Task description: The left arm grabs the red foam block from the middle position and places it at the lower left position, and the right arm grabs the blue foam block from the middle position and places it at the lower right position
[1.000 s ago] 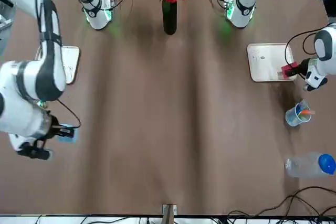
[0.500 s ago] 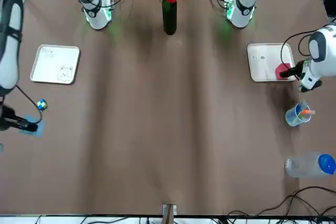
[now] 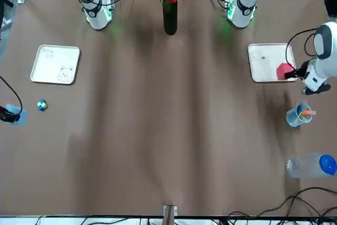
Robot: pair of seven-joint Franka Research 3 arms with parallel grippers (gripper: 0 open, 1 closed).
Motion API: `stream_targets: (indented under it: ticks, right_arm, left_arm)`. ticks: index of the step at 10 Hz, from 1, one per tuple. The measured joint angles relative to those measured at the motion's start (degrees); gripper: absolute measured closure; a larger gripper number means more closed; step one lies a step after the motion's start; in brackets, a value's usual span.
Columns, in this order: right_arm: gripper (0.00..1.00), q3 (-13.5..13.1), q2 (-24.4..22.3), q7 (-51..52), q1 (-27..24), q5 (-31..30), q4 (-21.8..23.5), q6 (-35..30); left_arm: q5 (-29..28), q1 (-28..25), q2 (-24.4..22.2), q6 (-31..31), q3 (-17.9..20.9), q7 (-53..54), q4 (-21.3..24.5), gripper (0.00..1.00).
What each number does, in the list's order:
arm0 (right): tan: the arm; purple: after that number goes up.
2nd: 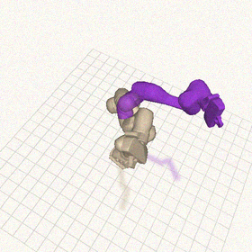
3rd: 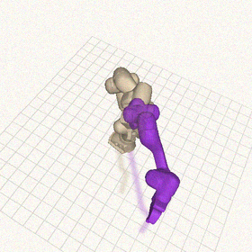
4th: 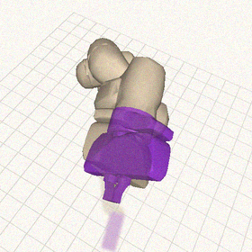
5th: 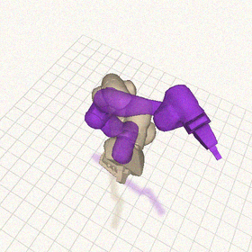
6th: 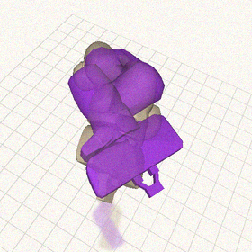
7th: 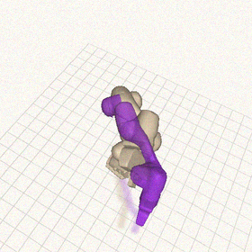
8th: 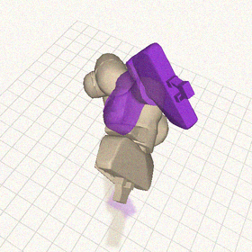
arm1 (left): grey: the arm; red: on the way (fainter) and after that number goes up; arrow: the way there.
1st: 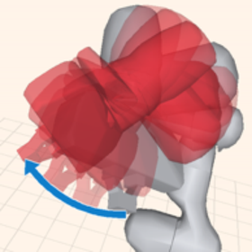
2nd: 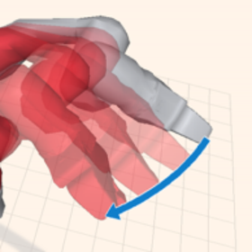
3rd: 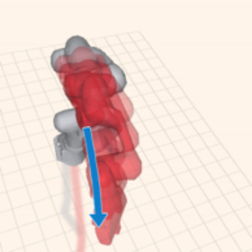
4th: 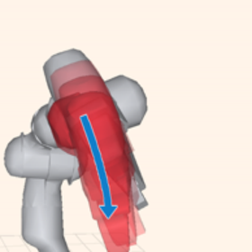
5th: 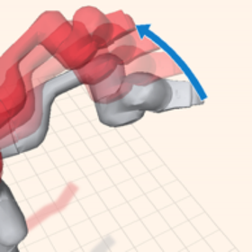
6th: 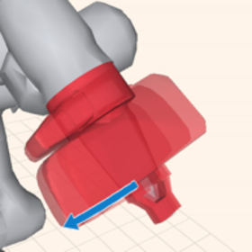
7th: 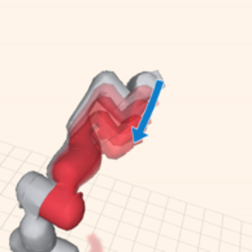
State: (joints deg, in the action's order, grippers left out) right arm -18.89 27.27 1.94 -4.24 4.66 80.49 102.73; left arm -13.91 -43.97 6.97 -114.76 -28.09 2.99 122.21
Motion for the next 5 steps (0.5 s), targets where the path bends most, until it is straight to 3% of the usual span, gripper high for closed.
stream_targets:
  ticks: [2, 3, 5]
  right_arm:
    - [0.43, -0.1, -2.9, 8.6, -3.1, -0.4, 9.8, 9.6]
    - [0.43, -0.1, -4.9, 12.6, -5.4, -0.4, 14.8, 12.8]
    - [0.42, -0.1, -7.6, 19.2, -9.5, -0.4, 20.3, 14.6]
  left_arm:
    - [0.9, 0.6, -0.8, 7.9, -5.2, -0.9, -10.7, 0.00]
    - [2.8, 0.6, -0.6, 9.0, -6.4, -1.9, -14.9, 0.00]
    - [7.8, 1.9, 0.5, 9.2, -8.2, -4.9, -21.7, 0.00]
